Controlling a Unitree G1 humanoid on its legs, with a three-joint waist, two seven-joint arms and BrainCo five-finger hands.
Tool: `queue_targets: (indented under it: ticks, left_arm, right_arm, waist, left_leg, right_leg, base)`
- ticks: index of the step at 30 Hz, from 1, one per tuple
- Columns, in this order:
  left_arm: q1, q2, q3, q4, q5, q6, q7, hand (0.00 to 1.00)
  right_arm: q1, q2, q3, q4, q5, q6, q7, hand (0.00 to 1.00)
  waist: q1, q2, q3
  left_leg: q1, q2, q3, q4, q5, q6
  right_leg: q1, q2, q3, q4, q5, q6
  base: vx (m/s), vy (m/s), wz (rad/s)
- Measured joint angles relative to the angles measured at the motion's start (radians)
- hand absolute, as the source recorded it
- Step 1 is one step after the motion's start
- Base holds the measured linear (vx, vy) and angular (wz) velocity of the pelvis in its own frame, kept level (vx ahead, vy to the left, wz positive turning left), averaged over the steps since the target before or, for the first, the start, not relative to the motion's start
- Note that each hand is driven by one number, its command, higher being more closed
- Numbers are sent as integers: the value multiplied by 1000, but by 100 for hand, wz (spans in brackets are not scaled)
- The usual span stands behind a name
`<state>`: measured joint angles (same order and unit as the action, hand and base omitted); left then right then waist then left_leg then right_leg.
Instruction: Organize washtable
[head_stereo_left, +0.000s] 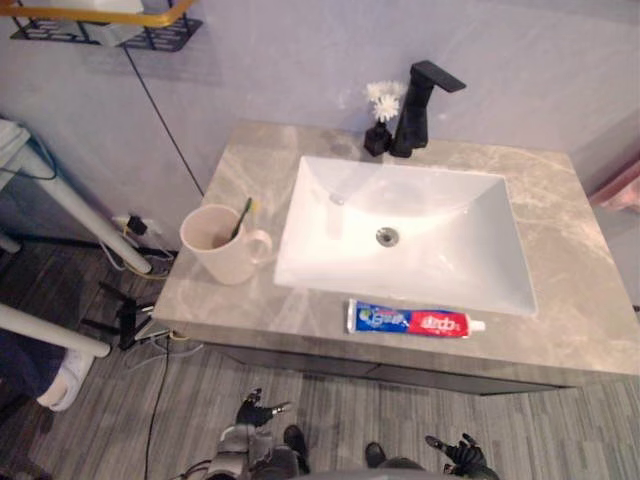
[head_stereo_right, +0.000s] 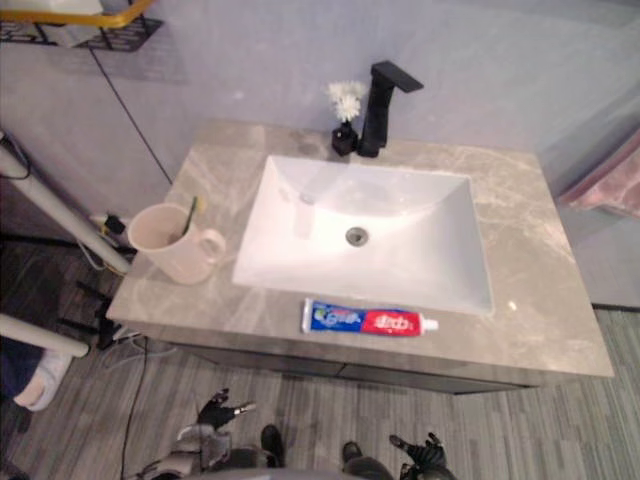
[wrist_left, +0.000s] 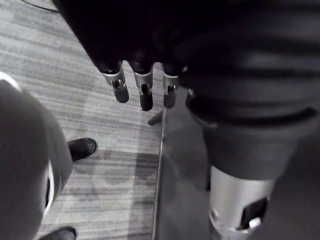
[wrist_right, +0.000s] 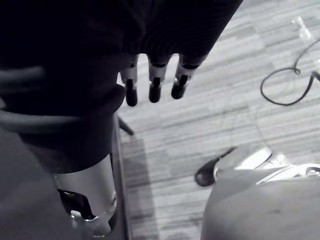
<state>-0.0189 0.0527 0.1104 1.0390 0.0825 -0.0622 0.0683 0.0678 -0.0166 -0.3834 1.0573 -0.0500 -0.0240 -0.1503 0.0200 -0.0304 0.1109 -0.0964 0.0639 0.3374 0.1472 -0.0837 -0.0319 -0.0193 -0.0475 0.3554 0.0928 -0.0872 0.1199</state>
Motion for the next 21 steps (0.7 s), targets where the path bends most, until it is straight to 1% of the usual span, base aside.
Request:
queue_targets:
  ticks: [2, 4, 5, 6, 8, 9, 11, 12, 13, 16, 17, 21]
  left_arm:
    - [7, 27, 2, 16, -1, 3, 1, 0]
    - [15, 40, 2, 16, -2, 3, 2, 0]
    - [17, 40, 2, 16, -2, 3, 2, 0]
    - [19, 42, 2, 19, -2, 3, 2, 0]
    - [18, 36, 6, 22, -2, 2, 1, 0]
    - [18, 24, 6, 30, -2, 2, 1, 0]
    - [23, 12, 6, 36, -2, 3, 1, 0]
    - [27, 9, 6, 40, -2, 3, 1, 0]
    - [28, 6, 6, 47, -2, 4, 1, 0]
    - [57, 6, 6, 53, -2, 8, 1, 0]
    - [64, 10, 16, 53, -10, 8, 7, 0]
    - [64, 10, 16, 53, -10, 8, 7, 0]
  right_arm:
    - [-15, 0, -4, 18, 0, 1, 0, 0]
    - [-24, 2, -4, 28, 0, 3, 0, 0]
    - [-24, 1, -4, 28, 0, 3, 0, 0]
    - [-24, -2, -5, 28, 1, 3, 0, 0]
    - [-24, -4, -10, 34, 1, 3, 0, 0]
    - [-24, -9, -15, 40, 1, 4, 0, 0]
    - [-23, -12, -27, 41, 1, 4, 0, 0]
    - [-22, -13, -34, 47, 1, 5, -1, 0]
    - [-22, -13, -49, 51, 1, 5, -2, 0]
    - [-9, -23, -51, 58, 1, 9, -1, 0]
    - [-60, -24, -90, 98, 9, 13, -1, 0]
    - [-60, -24, -91, 98, 9, 13, -1, 0]
  waist:
    - [2, 12, -7]
    - [2, 17, -11]
    - [1, 20, -13]
    - [-1, 26, -20]
    - [-1, 29, -24]
    - [-1, 32, -28]
    - [-4, 31, -28]
    - [-3, 29, -29]
    - [-5, 29, -30]
    - [-3, 30, -50]
    - [-5, 10, -33]
    - [-5, 10, -33]
  left_leg:
    - [19, -7, 25, -11, 0, 0]
    - [28, -10, 24, -19, 0, 0]
    - [32, -12, 22, -27, 1, 1]
    - [39, -17, 17, -51, 5, 8]
    - [54, -27, -1, -94, 21, 27]
    - [67, -36, -14, -133, 37, 37]
    - [94, -53, -20, -195, 77, 39]
    - [117, -65, -24, -243, 105, 38]
    - [119, -67, -35, -251, 115, 37]
    - [126, -64, -43, -251, 117, 34]
    - [179, -117, -63, -251, 65, 59]
    - [179, -117, -63, -251, 65, 59]
  right_leg:
    - [-2, -7, -2, -18, 36, -4]
    - [-3, -9, -8, -30, 51, -13]
    - [-3, -9, -18, -32, 51, -13]
    - [-2, -11, -56, -41, 52, -14]
    - [-1, -14, -93, -57, 51, -14]
    - [-2, -15, -113, -64, 46, -22]
    - [-2, -24, -138, -64, 32, -40]
    - [-3, -28, -151, -64, 15, -41]
    - [-1, -37, -163, -58, 6, -37]
    - [5, -34, -171, -53, -3, -41]
    - [103, -88, -254, -128, 3, -20]
    - [103, -88, -254, -128, 3, -20]
  base:
    - [-9, 112, -55]
    - [-28, 43, -47]
    - [-59, -2, -33]
    - [-77, -31, -16]
    - [-88, -50, -8]
    - [-84, -48, -1]
    - [-119, -54, 6]
    - [-166, -62, 16]
    - [-181, -51, 15]
    - [-148, -45, 8]
    - [0, 0, 0]
    - [0, 0, 0]
